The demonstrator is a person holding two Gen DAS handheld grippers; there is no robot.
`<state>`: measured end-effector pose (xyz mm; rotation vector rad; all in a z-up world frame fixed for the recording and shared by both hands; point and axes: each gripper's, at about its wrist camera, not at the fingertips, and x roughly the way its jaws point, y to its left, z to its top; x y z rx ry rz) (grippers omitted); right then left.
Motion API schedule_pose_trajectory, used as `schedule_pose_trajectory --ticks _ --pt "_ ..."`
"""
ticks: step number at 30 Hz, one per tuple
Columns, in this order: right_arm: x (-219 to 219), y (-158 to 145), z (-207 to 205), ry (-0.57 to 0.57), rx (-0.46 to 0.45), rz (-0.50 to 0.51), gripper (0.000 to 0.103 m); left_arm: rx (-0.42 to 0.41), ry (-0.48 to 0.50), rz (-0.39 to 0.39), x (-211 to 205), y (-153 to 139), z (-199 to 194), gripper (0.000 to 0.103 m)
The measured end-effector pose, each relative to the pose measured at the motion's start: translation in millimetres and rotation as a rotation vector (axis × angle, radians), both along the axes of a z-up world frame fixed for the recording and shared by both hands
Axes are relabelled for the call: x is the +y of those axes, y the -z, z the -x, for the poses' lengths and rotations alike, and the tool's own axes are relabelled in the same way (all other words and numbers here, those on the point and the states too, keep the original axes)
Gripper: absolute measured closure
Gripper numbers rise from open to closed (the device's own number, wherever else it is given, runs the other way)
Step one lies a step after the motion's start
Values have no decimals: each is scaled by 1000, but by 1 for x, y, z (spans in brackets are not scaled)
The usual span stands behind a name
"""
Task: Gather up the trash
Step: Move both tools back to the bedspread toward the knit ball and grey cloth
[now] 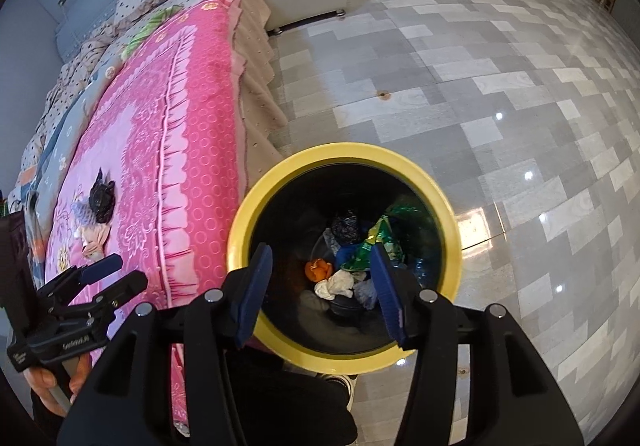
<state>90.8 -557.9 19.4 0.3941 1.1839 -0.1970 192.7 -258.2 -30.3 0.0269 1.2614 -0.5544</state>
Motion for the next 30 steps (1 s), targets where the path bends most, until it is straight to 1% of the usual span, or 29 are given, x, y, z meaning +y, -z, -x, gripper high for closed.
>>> schedule_pose_trajectory --ticks 5,9,19,25,30 --pt "34 -3 -13 -58 -2 -19 53 -10 -65 -16 42 2 -13 24" --pt "65 -6 -26 -117 -3 -26 49 -20 -127 -29 81 1 -25 24" --pt "158 -1 -69 -287 15 -69 49 -21 -297 -59 182 6 -62 24" --pt "201 3 -111 -350 13 -90 49 -11 -391 -75 228 17 -87 24" --pt "233 11 -153 -398 15 -127 48 7 -448 -82 252 31 -108 24"
